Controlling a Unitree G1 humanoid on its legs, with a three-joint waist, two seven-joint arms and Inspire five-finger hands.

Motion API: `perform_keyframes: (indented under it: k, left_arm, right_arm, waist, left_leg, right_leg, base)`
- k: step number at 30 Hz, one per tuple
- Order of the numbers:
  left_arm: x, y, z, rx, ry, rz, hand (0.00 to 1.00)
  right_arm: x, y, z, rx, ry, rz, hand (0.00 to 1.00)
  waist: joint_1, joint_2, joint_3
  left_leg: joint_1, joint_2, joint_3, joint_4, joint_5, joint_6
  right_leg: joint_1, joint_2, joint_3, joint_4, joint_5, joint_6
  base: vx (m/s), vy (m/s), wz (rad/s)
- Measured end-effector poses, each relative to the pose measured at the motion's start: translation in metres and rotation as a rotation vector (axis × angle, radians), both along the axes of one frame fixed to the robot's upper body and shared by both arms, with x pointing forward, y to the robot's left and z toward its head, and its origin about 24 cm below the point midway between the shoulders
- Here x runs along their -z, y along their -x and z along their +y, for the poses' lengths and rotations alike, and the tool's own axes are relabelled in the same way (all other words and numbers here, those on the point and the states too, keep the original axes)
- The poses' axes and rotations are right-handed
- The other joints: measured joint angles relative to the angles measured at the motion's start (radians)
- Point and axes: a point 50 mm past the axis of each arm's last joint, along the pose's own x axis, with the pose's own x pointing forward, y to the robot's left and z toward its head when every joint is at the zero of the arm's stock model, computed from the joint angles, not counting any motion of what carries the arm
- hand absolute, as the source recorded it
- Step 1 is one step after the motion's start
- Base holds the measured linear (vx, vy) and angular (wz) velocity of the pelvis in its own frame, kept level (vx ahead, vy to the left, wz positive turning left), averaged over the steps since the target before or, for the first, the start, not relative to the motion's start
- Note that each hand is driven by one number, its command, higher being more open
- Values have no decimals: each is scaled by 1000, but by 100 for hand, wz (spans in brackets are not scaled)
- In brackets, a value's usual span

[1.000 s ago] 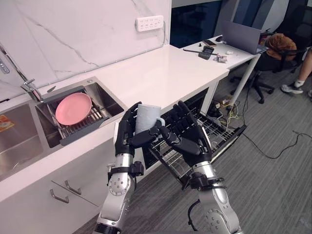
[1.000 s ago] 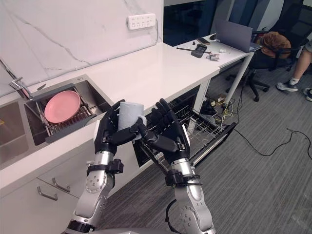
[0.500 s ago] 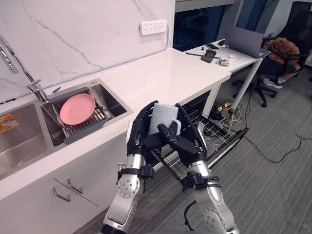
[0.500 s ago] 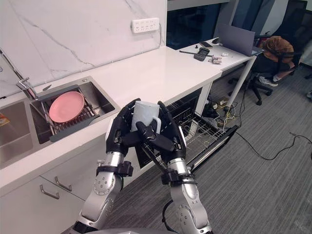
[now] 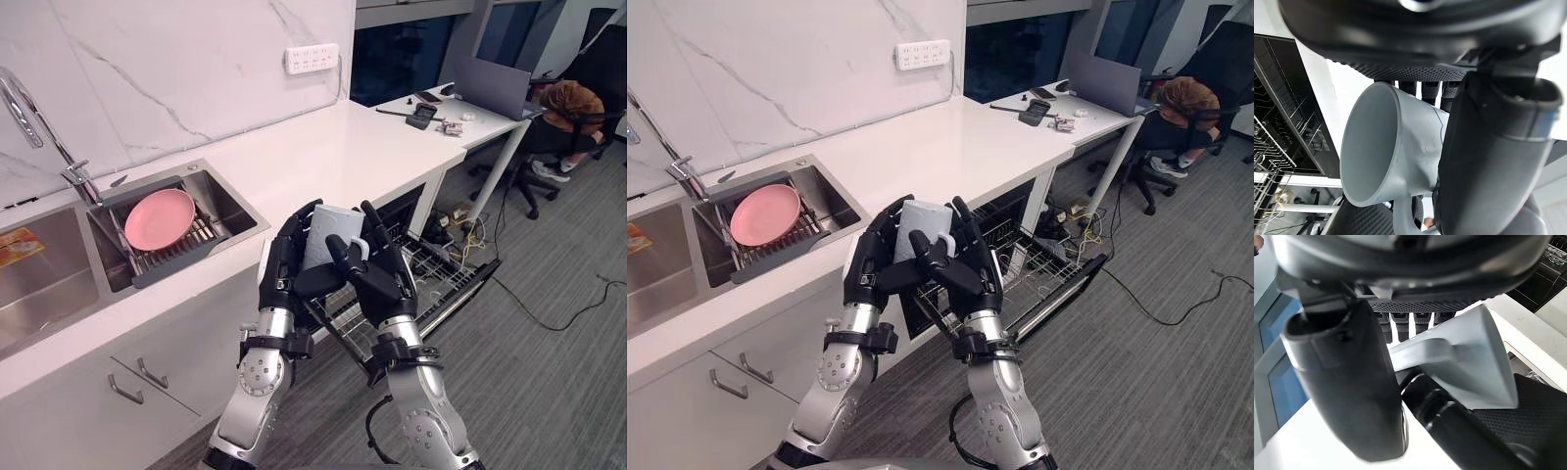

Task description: Walk over to the sink, pick up the cup, carry it to the dishwasher, place the cup inside the dishwasher, then close the dishwasher door

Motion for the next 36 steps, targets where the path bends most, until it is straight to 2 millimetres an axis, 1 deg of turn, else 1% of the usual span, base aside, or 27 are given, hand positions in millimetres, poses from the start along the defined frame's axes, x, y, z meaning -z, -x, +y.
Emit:
perform_keyframes:
  k: [6, 7, 13, 14, 20, 23, 27, 31, 34, 35, 36]
  left_arm:
    - [2, 1, -1, 8, -9, 6, 30]
    - [2, 1, 0, 8, -13, 5, 30]
    - [7, 1, 5, 12, -58, 17, 30]
    - [8, 1, 6, 11, -81, 14, 30]
    - [13, 1, 12, 19, -174, 13, 30]
    - [10, -2, 13, 21, -209, -8, 30]
    - [6, -2, 14, 17, -213, -21, 30]
    - [-3, -3, 17, -3, -215, -59, 30]
    - [-11, -3, 17, -20, -208, -91, 30]
    - [-13, -3, 17, -24, -198, -98, 90]
    - [-14, -3, 16, -27, -190, -103, 90]
  right_arm:
    - [-3, -8, -2, -7, 4, 6, 90]
    - [-3, -9, -2, -11, 13, 5, 30]
    - [-2, -18, -5, -71, 125, 7, 30]
    - [0, -22, -7, -71, 146, 14, 30]
    - [1, -29, -18, -111, 183, 43, 30]
    - [-1, -31, -20, -113, 183, 37, 30]
    - [-3, -32, -19, -115, 181, 22, 30]
    - [-11, -36, -16, -124, 167, -20, 30]
    - [-17, -36, -12, -121, 126, -50, 30]
    - [-19, -37, -10, -119, 108, -58, 30]
    - [-20, -37, -8, -116, 92, -63, 30]
  waist:
    - [0, -4, -2]
    - [0, -4, -2]
    - [2, -5, -3]
    - [2, -5, -3]
    - [3, -6, -2]
    - [4, -6, -2]
    - [3, -7, -2]
    - [3, -8, -1]
    - [4, -9, 0]
    - [4, -9, 0]
    - [3, -10, 0]
  left_leg:
    - [-1, 0, -3, 0, 4, 0]
    - [-2, 0, -3, 0, 4, 0]
    - [-6, 0, -4, 0, 7, 0]
    - [-7, 0, -4, 0, 8, 0]
    - [-11, 0, -6, 2, 10, 1]
    - [-11, 0, -5, 3, 10, 1]
    - [-11, 0, -5, 4, 10, 1]
    - [-11, 0, -4, 4, 9, 1]
    - [-11, 0, -4, 3, 9, 1]
    - [-11, 0, -4, 3, 9, 1]
    - [-11, 0, -4, 3, 9, 1]
  right_leg:
    - [-2, 0, -2, 4, 0, 0]
    - [-3, 0, -2, 4, 1, -1]
    - [-7, 0, -2, 8, 2, -1]
    - [-8, 0, -2, 10, 2, -1]
    - [-13, 0, -3, 15, 2, -1]
    - [-13, 0, -3, 16, 2, -1]
    - [-13, 0, -2, 16, 2, -2]
    - [-14, 0, -1, 16, 2, -2]
    - [-14, 0, -1, 16, 2, -2]
    - [-14, 0, -1, 16, 2, -2]
    - [-14, 0, -1, 16, 2, -2]
  base:
    - [0, 0, 0]
    - [0, 0, 0]
    - [0, 0, 0]
    - [0, 0, 0]
    - [0, 0, 0]
    - [0, 0, 0]
    - [0, 0, 0]
    - [0, 0, 0]
    - [0, 0, 0]
    - [0, 0, 0]
    - [0, 0, 0]
